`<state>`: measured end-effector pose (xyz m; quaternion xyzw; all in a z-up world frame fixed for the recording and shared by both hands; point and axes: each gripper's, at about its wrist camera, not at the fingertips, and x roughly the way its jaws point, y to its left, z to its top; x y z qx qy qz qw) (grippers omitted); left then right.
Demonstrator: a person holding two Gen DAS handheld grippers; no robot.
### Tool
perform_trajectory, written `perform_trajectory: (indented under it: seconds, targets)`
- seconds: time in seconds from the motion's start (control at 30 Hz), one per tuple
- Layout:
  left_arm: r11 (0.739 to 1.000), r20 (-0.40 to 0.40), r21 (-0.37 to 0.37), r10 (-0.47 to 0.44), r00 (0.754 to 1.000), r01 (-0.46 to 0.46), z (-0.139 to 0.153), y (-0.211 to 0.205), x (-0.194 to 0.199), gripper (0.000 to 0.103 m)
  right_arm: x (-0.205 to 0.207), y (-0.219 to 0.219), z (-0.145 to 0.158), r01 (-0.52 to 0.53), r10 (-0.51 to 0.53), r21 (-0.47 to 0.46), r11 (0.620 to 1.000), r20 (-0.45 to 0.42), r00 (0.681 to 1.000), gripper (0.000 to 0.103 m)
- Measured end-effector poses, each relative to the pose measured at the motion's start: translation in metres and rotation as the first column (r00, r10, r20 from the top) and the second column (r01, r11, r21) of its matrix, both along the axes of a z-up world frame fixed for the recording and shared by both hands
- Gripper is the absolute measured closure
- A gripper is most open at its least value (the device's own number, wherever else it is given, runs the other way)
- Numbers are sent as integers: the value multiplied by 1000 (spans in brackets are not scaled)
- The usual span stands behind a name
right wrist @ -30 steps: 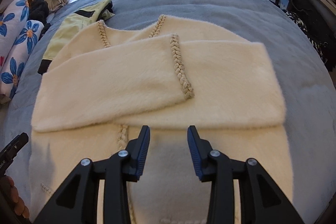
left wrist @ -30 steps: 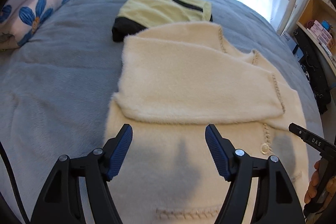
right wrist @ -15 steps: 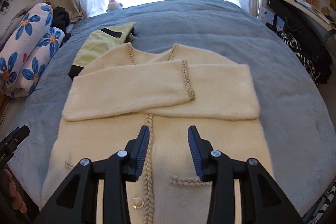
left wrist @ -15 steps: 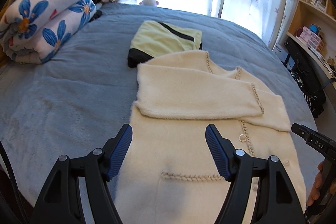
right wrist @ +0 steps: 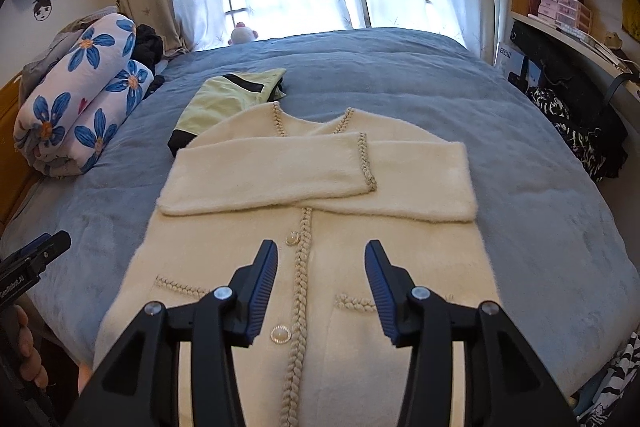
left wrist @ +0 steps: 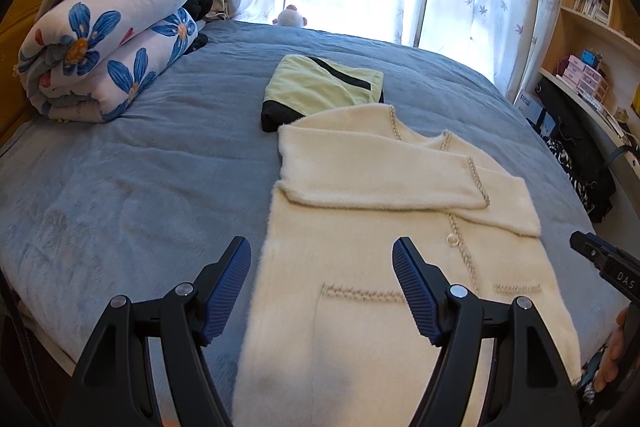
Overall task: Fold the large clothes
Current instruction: 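Release the cardigan and lift both grippers back above it, then lower both grippers to the braided hem and grasp it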
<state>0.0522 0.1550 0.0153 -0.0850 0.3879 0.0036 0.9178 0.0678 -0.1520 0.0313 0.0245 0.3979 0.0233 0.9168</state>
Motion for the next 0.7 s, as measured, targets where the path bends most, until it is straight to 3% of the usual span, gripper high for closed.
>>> perform_trajectory:
  seconds: [0.53, 0.7]
  targets:
    - [998, -59, 58, 12, 998, -8, -25, 7, -50, 31, -62, -35, -25, -5, 6, 34, 999, -35, 999, 57]
    - [999, -121, 47, -1, 993, 6, -45, 19, -60, 30, -86, -50, -42, -28, 29, 7, 1000, -67, 997, 57]
